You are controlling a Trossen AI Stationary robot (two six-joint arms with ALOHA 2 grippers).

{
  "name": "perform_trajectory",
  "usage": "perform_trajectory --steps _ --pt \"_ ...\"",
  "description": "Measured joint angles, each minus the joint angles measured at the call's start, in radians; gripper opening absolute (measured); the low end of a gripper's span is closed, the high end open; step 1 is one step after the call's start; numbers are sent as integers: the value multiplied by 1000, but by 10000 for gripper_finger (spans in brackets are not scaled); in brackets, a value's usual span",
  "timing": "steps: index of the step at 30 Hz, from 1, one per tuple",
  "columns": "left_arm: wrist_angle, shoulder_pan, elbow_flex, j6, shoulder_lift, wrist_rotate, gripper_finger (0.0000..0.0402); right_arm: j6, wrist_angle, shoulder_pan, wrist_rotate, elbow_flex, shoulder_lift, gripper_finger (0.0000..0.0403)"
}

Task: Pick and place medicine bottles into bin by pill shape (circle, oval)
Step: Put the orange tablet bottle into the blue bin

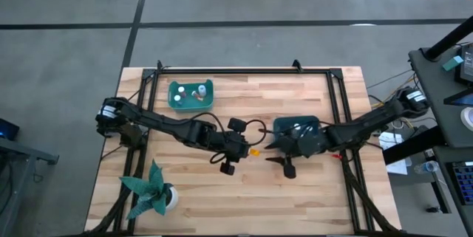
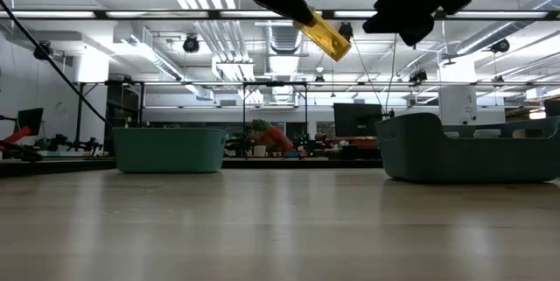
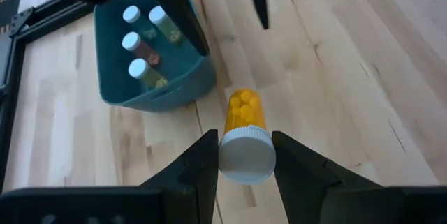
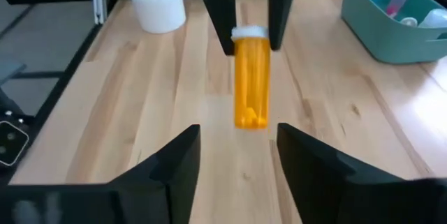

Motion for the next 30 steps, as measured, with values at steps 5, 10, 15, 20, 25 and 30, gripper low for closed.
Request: perform_trajectory --steps 5,10,15,20,25,30 --pt "30 0 -8 0 1 0 104 -2 -85 -1 23 94 70 207" --pt "46 0 -8 2 1 0 104 -2 -104 -14 30 132 117 215" --pt "62 -1 -8 2 1 0 104 -3 -118 -22 50 142 133 215" --pt "95 -1 -8 2 1 0 104 -3 -113 -25 50 142 130 214" --pt "109 -1 -8 2 0 0 104 -5 -113 -25 50 143 131 204" --pt "110 0 -8 2 0 0 104 -5 -115 -25 49 142 131 187"
